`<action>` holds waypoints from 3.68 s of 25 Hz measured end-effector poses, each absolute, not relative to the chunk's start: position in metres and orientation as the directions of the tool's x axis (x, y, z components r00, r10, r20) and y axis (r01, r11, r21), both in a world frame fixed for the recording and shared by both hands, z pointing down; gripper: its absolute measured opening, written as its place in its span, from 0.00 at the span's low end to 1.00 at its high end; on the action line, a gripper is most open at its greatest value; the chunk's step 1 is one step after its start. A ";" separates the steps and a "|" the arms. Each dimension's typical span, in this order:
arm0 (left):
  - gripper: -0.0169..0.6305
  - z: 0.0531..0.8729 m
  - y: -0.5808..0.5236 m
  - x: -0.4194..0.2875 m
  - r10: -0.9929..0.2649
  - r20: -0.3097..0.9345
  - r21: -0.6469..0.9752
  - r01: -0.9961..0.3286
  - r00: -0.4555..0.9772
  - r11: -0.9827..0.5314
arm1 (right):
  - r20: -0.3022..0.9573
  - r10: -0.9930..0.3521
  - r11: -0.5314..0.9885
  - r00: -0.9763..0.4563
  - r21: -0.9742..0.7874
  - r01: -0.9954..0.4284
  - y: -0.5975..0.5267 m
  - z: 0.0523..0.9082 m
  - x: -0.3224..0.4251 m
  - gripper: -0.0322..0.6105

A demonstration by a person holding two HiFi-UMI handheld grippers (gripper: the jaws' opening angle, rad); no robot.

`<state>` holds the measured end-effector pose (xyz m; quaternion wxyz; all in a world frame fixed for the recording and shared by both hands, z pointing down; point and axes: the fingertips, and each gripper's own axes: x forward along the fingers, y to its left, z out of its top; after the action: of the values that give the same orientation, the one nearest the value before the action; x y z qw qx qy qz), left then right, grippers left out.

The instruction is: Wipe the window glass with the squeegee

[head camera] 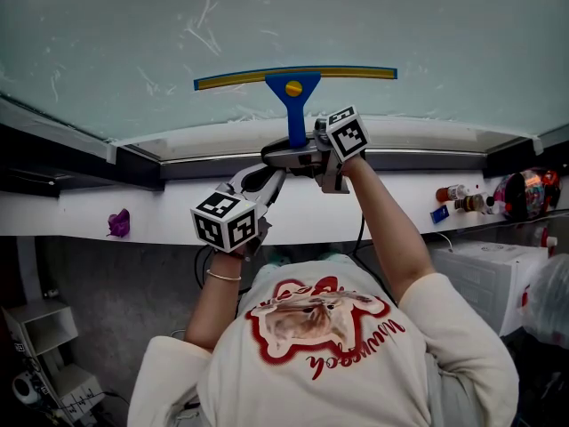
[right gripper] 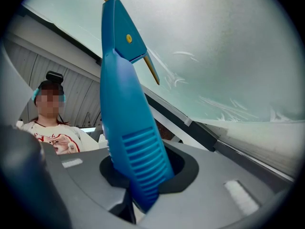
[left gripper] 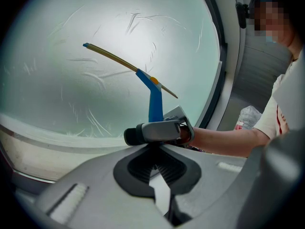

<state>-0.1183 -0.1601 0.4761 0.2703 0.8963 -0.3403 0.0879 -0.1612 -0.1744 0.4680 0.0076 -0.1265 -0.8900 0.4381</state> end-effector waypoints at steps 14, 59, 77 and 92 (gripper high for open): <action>0.03 0.489 -0.158 -0.116 -0.554 0.364 0.438 -0.663 0.749 -0.607 | -0.086 0.228 0.559 -0.970 -0.804 0.203 -0.173 0.482 -0.159 0.21; 0.03 0.527 -0.153 -0.115 -0.524 0.409 0.487 -0.664 0.747 -0.567 | -0.105 0.230 0.470 -0.968 -0.858 0.205 -0.167 0.522 -0.159 0.22; 0.03 0.549 -0.147 -0.112 -0.504 0.426 0.514 -0.660 0.751 -0.548 | -0.113 0.241 0.417 -0.964 -0.885 0.208 -0.161 0.543 -0.158 0.22; 0.03 0.566 -0.145 -0.112 -0.491 0.439 0.530 -0.658 0.753 -0.535 | -0.134 0.242 0.384 -0.961 -0.896 0.221 -0.158 0.555 -0.159 0.23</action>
<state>-0.1121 -0.1451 0.5662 0.3508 0.8679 -0.3310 0.1190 -0.1588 -0.1580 0.5549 0.0096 -0.1392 -0.8319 0.5370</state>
